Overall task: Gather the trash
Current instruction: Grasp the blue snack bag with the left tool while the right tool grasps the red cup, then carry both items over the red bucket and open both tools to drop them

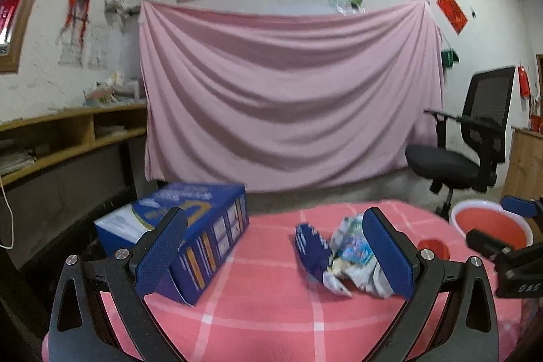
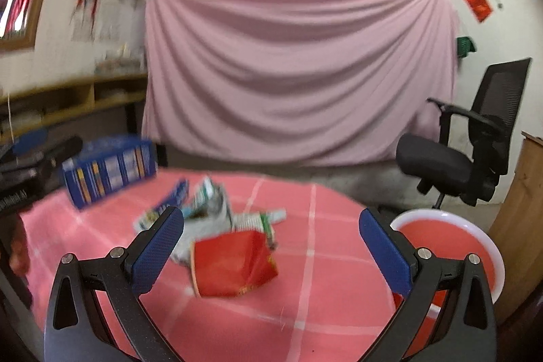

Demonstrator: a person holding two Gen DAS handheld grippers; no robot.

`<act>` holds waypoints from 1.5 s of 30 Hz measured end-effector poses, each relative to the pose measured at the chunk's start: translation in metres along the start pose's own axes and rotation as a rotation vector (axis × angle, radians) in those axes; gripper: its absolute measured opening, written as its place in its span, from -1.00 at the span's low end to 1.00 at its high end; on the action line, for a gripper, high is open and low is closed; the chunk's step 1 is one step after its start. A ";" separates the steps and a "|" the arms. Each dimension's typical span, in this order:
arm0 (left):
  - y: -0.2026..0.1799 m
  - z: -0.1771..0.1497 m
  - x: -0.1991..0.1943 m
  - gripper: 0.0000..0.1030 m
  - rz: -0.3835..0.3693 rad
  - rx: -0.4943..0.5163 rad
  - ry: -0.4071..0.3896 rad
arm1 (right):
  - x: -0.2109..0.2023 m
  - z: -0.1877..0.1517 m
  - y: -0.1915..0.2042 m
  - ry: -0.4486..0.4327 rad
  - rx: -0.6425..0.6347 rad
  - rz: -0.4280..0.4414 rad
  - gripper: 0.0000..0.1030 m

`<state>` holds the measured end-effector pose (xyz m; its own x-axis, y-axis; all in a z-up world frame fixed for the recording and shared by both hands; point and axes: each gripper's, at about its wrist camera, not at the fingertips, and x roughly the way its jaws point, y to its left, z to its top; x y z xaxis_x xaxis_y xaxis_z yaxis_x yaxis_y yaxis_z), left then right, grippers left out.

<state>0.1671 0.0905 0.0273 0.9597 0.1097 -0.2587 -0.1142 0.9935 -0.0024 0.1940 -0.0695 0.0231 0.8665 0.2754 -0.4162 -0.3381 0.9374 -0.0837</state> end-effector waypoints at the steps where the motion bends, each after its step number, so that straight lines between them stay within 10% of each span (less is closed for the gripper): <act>1: 0.000 -0.003 0.005 0.96 0.000 0.002 0.024 | 0.008 -0.002 0.002 0.048 -0.012 0.018 1.00; 7: -0.006 -0.021 0.038 0.94 -0.093 -0.009 0.191 | 0.029 -0.002 0.009 0.159 -0.052 0.084 1.00; 18: -0.007 -0.031 0.087 0.26 -0.270 -0.112 0.478 | 0.070 -0.010 0.007 0.335 -0.021 0.166 0.91; 24: -0.007 -0.032 0.107 -0.46 -0.343 -0.162 0.603 | 0.073 -0.013 -0.002 0.353 0.029 0.205 0.61; 30: -0.004 -0.024 0.097 -0.92 -0.314 -0.172 0.577 | 0.064 -0.011 -0.015 0.304 0.098 0.248 0.60; 45: -0.054 -0.007 0.004 -0.95 -0.154 -0.080 0.222 | 0.006 -0.005 -0.071 0.006 0.306 0.327 0.60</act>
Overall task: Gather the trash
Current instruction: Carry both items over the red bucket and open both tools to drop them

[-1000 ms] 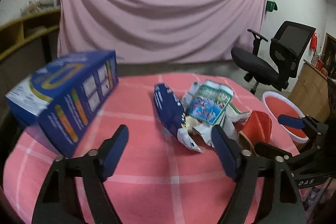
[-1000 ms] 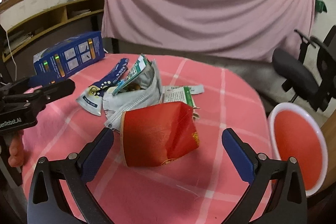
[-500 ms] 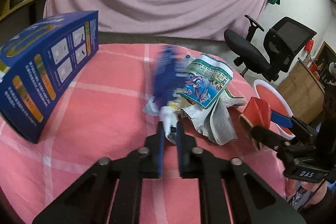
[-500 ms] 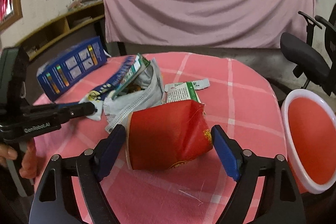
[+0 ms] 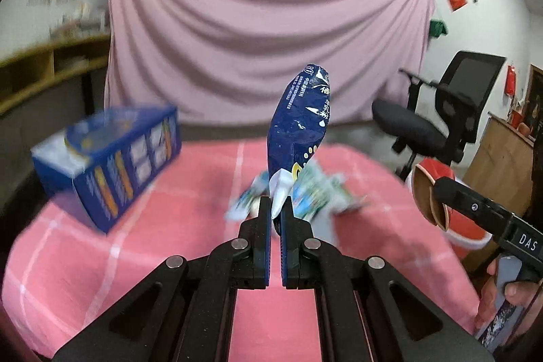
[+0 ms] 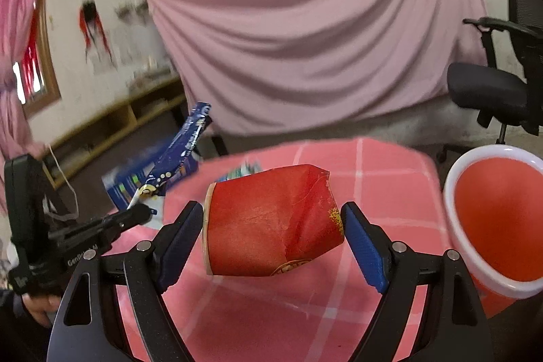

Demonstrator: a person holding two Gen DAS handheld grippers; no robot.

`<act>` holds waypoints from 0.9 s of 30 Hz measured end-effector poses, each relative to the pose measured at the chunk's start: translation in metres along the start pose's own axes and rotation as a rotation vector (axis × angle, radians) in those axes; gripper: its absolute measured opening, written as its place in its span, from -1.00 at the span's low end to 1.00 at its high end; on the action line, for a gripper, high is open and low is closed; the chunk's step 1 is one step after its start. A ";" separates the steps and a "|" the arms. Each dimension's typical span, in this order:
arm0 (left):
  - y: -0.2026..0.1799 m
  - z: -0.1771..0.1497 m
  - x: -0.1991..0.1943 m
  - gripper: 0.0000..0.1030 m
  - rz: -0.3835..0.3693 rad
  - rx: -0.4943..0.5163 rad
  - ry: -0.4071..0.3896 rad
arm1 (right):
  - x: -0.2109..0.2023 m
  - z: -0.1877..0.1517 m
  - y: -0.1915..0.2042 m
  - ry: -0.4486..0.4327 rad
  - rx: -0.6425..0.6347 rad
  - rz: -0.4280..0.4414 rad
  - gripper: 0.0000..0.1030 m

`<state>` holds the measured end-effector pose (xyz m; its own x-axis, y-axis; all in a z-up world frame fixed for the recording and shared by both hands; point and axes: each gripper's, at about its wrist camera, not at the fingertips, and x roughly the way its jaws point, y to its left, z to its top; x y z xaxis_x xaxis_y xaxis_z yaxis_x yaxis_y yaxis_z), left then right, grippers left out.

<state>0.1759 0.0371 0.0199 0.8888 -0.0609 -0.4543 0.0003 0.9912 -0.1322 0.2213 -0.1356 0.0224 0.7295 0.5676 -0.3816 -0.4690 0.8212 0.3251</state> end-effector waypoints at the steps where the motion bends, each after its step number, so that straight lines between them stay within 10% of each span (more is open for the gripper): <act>1: -0.011 0.003 -0.004 -0.95 -0.008 0.017 -0.033 | -0.007 0.003 -0.004 -0.028 0.007 -0.004 0.60; 14: -0.154 0.046 0.028 -0.95 -0.272 0.158 -0.186 | -0.102 0.024 -0.082 -0.378 0.009 -0.309 0.61; 27: -0.257 0.037 0.132 -0.95 -0.415 0.190 0.192 | -0.105 0.008 -0.192 -0.245 0.201 -0.503 0.61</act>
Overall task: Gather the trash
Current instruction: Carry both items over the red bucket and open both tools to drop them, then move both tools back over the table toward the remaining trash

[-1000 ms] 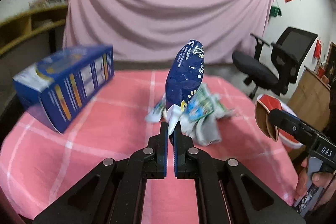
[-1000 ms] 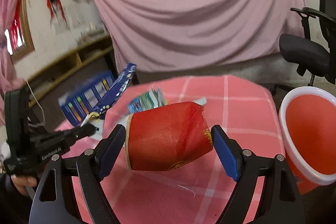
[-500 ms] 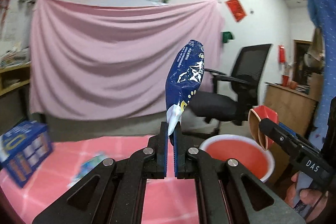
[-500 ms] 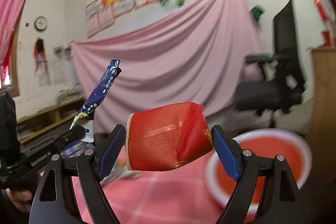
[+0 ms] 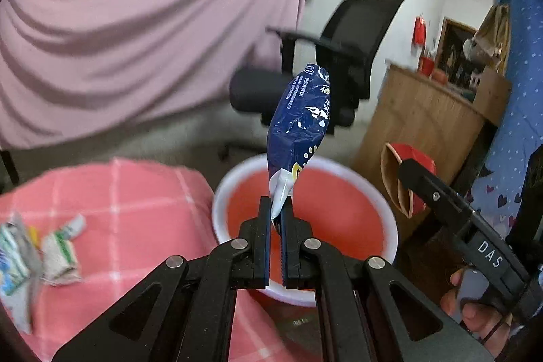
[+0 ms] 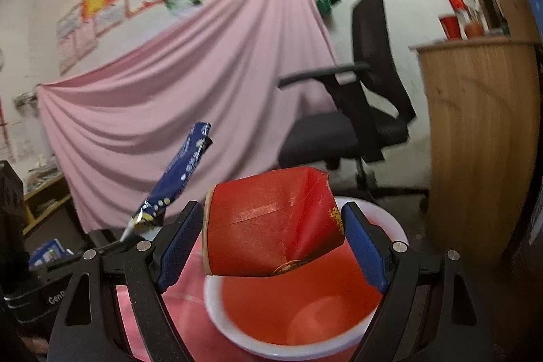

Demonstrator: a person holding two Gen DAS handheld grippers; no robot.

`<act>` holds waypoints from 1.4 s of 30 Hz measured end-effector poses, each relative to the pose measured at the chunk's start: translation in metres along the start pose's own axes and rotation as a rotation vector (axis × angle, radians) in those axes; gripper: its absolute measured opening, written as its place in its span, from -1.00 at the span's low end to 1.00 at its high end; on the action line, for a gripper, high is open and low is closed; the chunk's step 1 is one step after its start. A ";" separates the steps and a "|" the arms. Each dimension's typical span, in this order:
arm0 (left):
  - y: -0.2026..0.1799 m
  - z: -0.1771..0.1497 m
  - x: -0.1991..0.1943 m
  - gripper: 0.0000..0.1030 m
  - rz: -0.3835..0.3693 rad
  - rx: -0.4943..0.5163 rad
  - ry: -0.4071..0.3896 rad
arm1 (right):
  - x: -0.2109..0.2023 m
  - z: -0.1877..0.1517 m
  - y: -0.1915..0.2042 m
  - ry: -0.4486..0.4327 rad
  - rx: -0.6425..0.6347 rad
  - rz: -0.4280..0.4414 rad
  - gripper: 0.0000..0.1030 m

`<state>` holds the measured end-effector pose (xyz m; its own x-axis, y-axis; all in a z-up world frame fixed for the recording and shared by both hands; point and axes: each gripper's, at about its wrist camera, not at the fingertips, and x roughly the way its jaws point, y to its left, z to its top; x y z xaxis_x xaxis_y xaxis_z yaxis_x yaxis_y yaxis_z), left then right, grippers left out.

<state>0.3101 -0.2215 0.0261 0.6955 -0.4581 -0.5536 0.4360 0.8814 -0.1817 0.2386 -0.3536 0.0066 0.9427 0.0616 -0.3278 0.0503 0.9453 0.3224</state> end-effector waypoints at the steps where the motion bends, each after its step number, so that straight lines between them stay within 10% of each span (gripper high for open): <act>1: -0.001 0.002 0.009 -0.95 0.001 -0.003 0.029 | 0.003 -0.001 -0.004 0.018 0.006 -0.011 0.61; 14: 0.007 0.004 0.047 -0.92 -0.026 -0.078 0.182 | 0.026 -0.012 -0.022 0.151 0.069 -0.049 0.62; 18: 0.020 0.005 0.038 -0.41 -0.022 -0.118 0.176 | 0.026 -0.011 -0.022 0.156 0.067 -0.061 0.66; 25: 0.047 0.006 -0.004 -0.33 0.012 -0.204 0.042 | 0.015 0.000 -0.008 0.112 0.033 -0.059 0.77; 35: 0.078 -0.001 -0.100 0.79 0.190 -0.166 -0.243 | -0.029 0.016 0.063 -0.107 -0.135 0.043 1.00; 42: 0.108 -0.035 -0.166 0.97 0.329 -0.134 -0.435 | -0.052 0.009 0.119 -0.290 -0.217 0.095 1.00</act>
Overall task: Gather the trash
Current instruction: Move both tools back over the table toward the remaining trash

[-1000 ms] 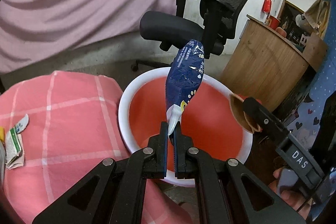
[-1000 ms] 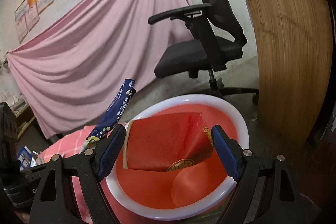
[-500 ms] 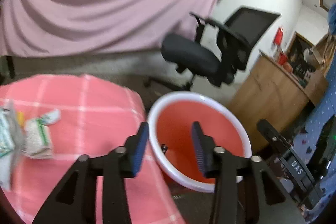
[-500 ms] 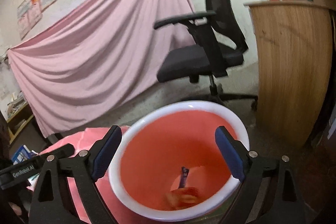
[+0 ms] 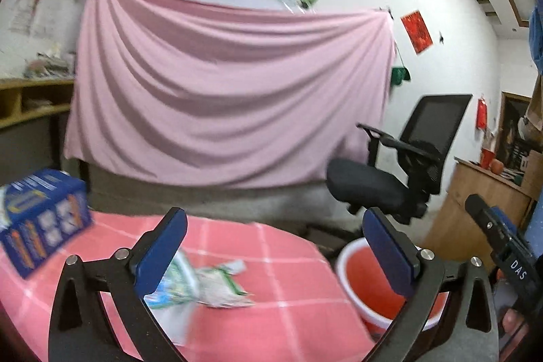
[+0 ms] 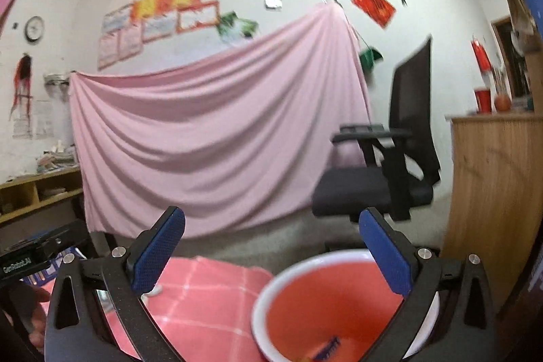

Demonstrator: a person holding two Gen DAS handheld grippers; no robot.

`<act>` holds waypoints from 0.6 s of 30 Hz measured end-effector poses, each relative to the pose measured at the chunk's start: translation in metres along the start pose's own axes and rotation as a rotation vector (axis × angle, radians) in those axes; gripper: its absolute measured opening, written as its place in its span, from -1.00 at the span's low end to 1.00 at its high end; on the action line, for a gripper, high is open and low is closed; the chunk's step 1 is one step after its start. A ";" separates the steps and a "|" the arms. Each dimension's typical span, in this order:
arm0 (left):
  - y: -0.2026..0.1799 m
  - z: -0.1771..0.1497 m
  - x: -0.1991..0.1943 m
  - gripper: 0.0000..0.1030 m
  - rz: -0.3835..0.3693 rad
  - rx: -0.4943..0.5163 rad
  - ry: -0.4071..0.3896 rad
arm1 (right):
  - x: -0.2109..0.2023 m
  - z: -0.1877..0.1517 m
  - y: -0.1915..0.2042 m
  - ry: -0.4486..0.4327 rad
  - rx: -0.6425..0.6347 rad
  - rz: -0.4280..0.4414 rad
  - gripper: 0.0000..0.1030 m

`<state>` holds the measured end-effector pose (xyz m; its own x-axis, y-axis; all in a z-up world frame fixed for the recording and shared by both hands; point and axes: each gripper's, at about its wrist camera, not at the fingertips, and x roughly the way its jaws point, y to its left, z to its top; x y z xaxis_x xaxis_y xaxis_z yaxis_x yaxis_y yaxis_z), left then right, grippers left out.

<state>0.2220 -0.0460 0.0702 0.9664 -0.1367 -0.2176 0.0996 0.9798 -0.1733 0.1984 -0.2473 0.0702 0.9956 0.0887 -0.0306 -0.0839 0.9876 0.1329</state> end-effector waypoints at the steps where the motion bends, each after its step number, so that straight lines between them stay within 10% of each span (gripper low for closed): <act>1: 0.008 -0.001 -0.007 0.97 0.016 0.006 -0.021 | -0.001 0.001 0.006 -0.015 -0.009 0.005 1.00; 10: 0.064 -0.015 -0.050 0.97 0.142 0.059 -0.100 | -0.008 -0.001 0.072 -0.111 -0.098 0.079 1.00; 18: 0.101 -0.030 -0.044 0.97 0.176 0.078 0.032 | 0.023 -0.021 0.119 0.042 -0.201 0.163 1.00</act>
<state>0.1823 0.0543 0.0338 0.9627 0.0342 -0.2684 -0.0508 0.9972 -0.0549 0.2108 -0.1252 0.0642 0.9660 0.2497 -0.0667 -0.2537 0.9654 -0.0601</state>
